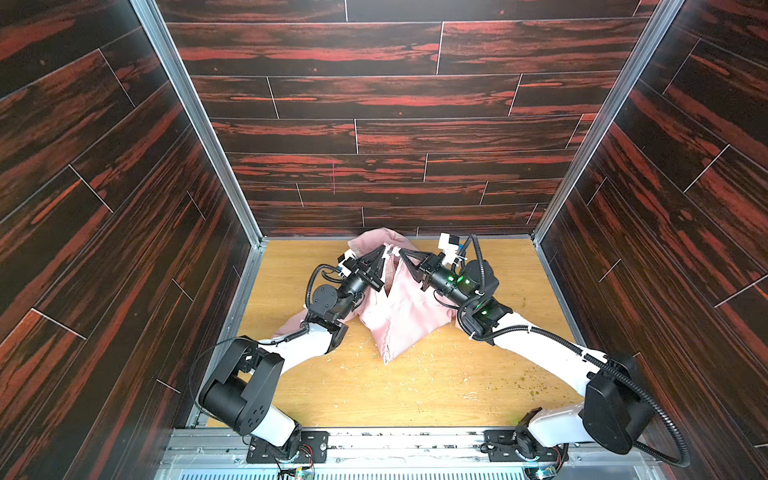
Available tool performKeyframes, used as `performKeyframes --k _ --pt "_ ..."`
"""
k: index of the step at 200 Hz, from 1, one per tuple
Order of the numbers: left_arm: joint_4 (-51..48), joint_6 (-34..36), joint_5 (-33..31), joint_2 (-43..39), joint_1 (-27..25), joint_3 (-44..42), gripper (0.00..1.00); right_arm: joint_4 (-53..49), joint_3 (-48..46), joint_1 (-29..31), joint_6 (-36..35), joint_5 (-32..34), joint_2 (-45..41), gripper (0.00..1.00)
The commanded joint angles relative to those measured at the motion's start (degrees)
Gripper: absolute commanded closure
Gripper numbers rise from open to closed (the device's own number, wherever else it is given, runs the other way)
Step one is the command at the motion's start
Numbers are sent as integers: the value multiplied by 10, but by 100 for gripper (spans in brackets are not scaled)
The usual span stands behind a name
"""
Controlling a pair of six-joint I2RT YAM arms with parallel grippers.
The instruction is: Zip up the jacket
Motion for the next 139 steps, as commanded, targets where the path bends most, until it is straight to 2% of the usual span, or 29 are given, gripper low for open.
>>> performKeyframes --k 1,66,139 --pt "42 -42 -1 -26 2 -5 100 12 20 6 -6 6 7 100" --pt "42 -38 -7 -36 2 -14 100 0 22 8 -6 41 5 100" --pt "42 -38 -9 -40 2 -20 100 5 34 9 -7 25 16 100"
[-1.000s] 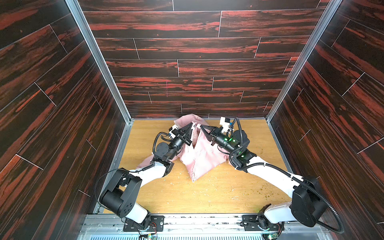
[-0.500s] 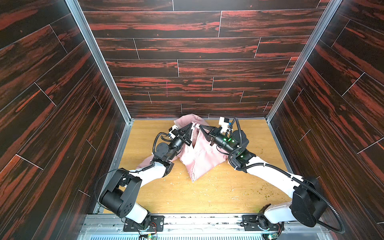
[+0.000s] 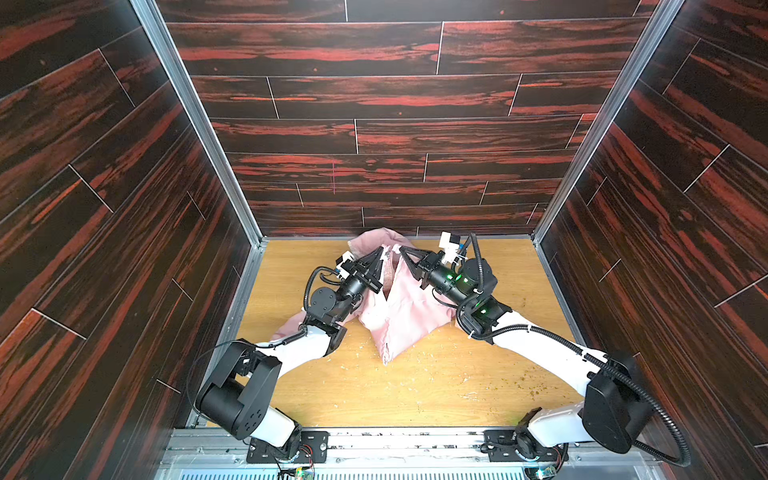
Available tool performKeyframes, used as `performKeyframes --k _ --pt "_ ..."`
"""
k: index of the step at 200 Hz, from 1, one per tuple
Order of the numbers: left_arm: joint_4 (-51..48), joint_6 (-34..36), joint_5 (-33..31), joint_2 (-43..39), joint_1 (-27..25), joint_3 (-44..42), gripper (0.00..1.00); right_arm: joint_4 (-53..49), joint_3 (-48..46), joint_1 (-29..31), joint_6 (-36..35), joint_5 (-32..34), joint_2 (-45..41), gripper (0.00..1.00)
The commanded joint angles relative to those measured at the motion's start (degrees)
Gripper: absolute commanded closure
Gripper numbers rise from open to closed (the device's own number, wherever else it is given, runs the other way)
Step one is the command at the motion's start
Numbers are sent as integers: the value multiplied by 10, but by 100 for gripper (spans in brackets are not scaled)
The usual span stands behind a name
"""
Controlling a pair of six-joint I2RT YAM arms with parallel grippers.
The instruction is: Zip up the jacket
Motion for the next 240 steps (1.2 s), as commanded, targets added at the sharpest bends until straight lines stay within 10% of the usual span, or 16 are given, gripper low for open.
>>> performKeyframes --k 1,240 --pt "40 -38 -1 -26 2 -3 100 21 21 6 -5 -3 14 100" --pt "40 -41 -7 -24 2 -2 100 15 41 23 -23 -40 37 100"
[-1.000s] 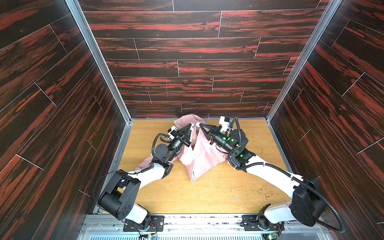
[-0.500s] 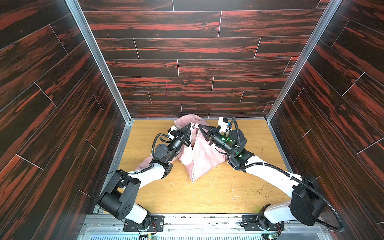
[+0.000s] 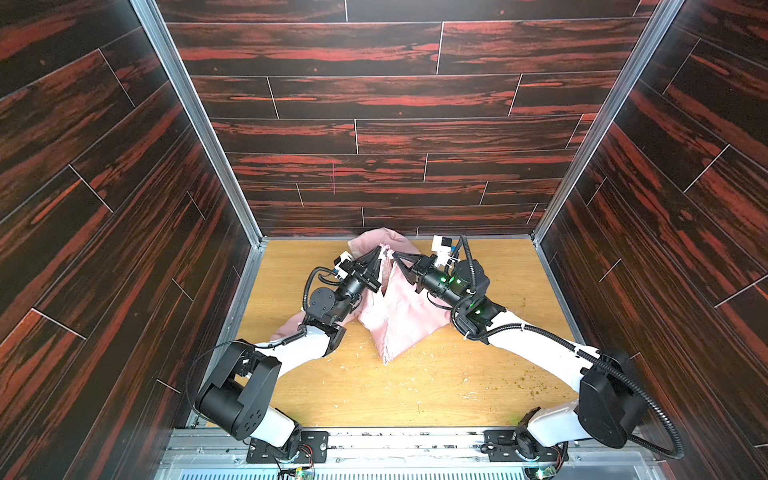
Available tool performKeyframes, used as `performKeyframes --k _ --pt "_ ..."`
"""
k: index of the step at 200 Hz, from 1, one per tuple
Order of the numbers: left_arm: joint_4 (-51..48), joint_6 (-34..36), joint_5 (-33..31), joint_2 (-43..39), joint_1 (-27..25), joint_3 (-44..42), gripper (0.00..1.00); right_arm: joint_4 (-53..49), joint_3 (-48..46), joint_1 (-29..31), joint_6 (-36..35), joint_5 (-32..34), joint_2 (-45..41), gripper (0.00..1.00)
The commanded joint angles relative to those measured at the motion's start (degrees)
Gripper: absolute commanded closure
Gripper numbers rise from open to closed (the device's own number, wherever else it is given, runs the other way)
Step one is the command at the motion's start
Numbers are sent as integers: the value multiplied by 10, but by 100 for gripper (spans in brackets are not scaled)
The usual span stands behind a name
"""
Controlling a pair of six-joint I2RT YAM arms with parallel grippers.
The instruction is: Zip up the jacket
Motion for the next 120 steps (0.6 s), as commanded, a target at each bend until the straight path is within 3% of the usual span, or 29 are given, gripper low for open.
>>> performKeyframes --k 1,57,120 --pt "40 -41 4 -23 1 -1 100 21 30 8 -12 -22 16 100" --pt "40 -48 3 -23 1 -11 100 -7 25 7 -56 -50 7 100" --pt "40 -48 6 -25 1 -11 100 -31 -24 -16 -60 -76 -21 100"
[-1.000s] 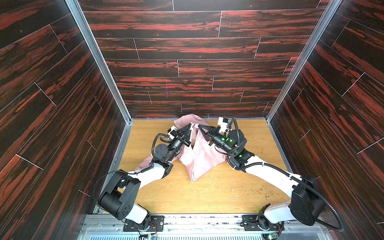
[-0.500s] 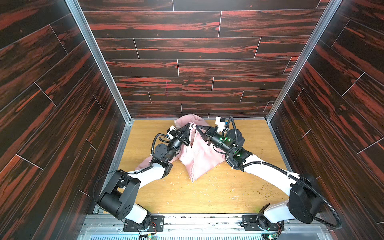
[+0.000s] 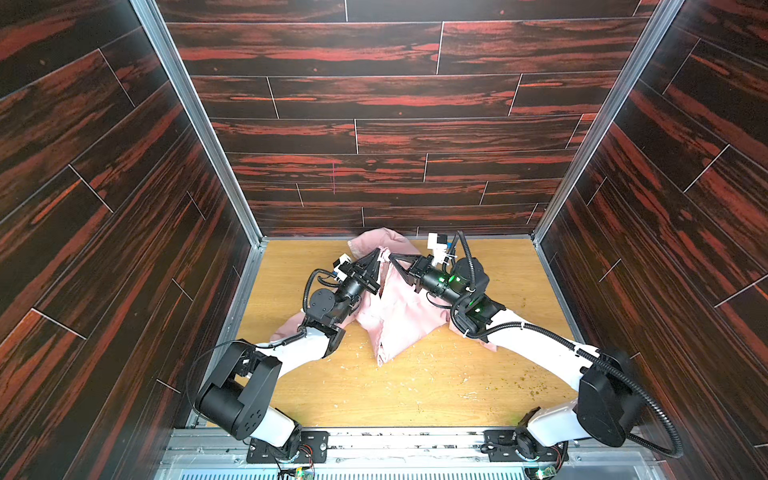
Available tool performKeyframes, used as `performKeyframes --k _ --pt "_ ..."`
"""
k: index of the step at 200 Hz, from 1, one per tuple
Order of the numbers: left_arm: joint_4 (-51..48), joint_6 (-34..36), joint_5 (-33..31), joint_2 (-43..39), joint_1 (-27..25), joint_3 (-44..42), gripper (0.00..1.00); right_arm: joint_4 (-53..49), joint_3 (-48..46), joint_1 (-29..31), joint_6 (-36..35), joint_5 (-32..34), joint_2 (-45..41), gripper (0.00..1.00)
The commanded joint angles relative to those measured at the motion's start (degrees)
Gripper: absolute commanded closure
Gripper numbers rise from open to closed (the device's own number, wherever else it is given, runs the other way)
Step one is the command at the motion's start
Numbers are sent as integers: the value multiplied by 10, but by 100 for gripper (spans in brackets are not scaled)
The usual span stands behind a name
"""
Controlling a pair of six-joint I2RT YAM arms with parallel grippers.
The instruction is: Zip up the jacket
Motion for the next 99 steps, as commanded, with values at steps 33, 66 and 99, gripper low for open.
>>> performKeyframes --k 33,66,99 --pt "40 -50 15 -23 -1 3 100 -41 -23 -24 -20 -38 -36 100" --pt "40 -54 38 -11 -1 12 100 -36 -21 -28 -25 -49 -40 100" --pt "40 -55 50 -2 -1 22 100 -40 -22 -30 -28 -43 -51 100"
